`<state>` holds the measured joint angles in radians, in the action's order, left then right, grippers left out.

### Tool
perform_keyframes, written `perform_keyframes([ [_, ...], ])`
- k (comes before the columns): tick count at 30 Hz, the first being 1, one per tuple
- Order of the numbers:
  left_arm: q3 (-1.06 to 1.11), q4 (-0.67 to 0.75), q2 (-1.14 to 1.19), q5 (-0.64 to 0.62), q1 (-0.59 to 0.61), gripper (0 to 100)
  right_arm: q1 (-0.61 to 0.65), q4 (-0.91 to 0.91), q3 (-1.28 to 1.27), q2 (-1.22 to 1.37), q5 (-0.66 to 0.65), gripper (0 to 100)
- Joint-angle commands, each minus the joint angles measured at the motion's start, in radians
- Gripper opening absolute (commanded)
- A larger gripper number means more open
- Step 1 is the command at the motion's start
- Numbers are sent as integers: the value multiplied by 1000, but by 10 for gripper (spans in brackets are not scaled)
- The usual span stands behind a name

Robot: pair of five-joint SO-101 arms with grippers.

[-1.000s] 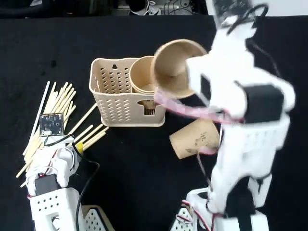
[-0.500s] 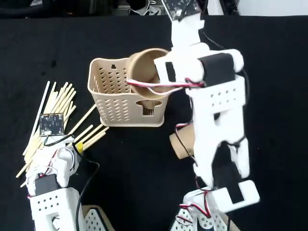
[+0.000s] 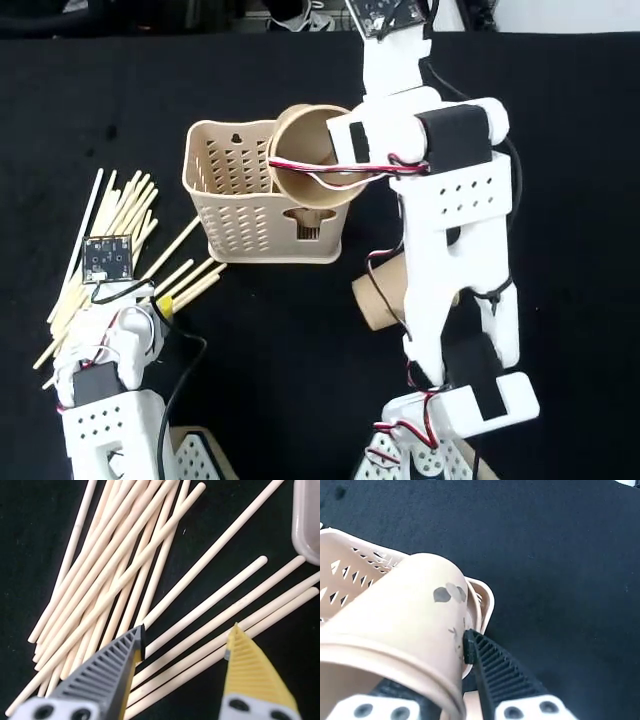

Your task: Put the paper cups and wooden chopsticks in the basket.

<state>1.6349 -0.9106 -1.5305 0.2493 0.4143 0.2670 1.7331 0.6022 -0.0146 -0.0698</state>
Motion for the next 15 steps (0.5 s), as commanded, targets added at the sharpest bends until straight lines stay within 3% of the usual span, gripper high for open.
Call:
perform_keyframes([
  [1,-5,12,-8,5,-12,266,11,32,47,2,11,77],
  [5,-5,12,-8,5,-12,266,6,28,94,2,80,260],
  [7,-5,12,-8,5,-12,266,11,17,145,4,107,307],
  [15,-5,12,-8,5,-12,266,137,-77,248,19,107,293],
])
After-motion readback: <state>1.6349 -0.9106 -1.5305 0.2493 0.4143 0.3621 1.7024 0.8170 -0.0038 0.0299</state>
